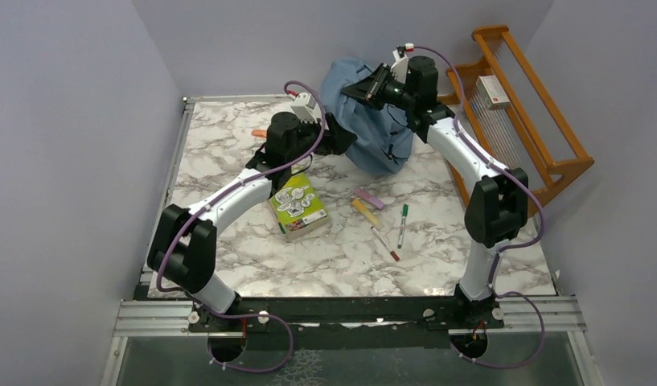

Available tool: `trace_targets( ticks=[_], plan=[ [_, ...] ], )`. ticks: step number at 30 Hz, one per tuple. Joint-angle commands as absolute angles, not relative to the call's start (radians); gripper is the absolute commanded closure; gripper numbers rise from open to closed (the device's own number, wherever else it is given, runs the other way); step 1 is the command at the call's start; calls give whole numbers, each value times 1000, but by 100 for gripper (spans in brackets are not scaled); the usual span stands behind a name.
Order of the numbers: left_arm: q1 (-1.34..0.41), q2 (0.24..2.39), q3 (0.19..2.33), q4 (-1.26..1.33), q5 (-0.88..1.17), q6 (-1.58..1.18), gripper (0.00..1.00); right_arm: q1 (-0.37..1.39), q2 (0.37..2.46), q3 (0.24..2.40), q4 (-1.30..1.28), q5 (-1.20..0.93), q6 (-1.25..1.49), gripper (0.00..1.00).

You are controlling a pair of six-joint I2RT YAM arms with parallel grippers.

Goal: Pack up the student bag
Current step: Unzip the student bag at the center of the board.

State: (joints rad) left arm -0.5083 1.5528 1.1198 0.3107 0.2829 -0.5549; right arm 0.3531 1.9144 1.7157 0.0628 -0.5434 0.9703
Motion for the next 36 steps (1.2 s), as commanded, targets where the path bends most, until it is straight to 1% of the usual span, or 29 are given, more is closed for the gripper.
trace_targets(
  ticks=[1, 4, 6, 7, 10, 11, 14, 15, 17, 18, 21, 23, 27, 31, 33, 36],
  plan=[
    [-517, 1608, 1153, 357, 348, -566, 23, 351, 1834, 1725, 193, -620, 1021, 99],
    [-518, 1634, 1169, 359, 365, -572, 27, 349, 1824, 1722, 196, -625, 1021, 99],
    [-518, 1650, 1183, 360, 378, -573, 34, 347, 1816, 1715, 198, -629, 1016, 99],
    [-518, 1658, 1192, 360, 384, -569, 39, 345, 1812, 1711, 198, -629, 1010, 99],
    [-518, 1674, 1223, 359, 393, -547, 59, 343, 1793, 1696, 177, -618, 964, 99],
    [-518, 1678, 1233, 358, 394, -538, 67, 340, 1784, 1691, 161, -609, 940, 97],
    [-516, 1684, 1275, 325, 387, -492, 87, 333, 1745, 1668, 93, -558, 845, 84],
    [-516, 1686, 1290, 306, 379, -471, 92, 331, 1727, 1656, 74, -535, 810, 79],
    [-511, 1694, 1324, 263, 374, -424, 98, 326, 1676, 1627, 34, -480, 740, 69],
    [-508, 1701, 1345, 239, 381, -397, 100, 325, 1656, 1610, 13, -447, 705, 64],
    [-494, 1733, 1426, 148, 405, -305, 100, 320, 1584, 1552, -49, -358, 611, 51],
    [-482, 1754, 1488, 80, 415, -240, 100, 318, 1533, 1505, -73, -303, 557, 45],
    [-450, 1814, 1627, -43, 470, -157, 100, 316, 1420, 1383, -87, -196, 482, 39],
    [-417, 1903, 1795, -185, 574, -104, 100, 316, 1327, 1252, -96, -120, 412, 35],
    [-398, 1929, 1825, -212, 622, -99, 100, 316, 1294, 1196, -105, -113, 380, 36],
    [-362, 1942, 1810, -215, 682, -104, 100, 316, 1283, 1153, -160, -108, 343, 35]
  ],
)
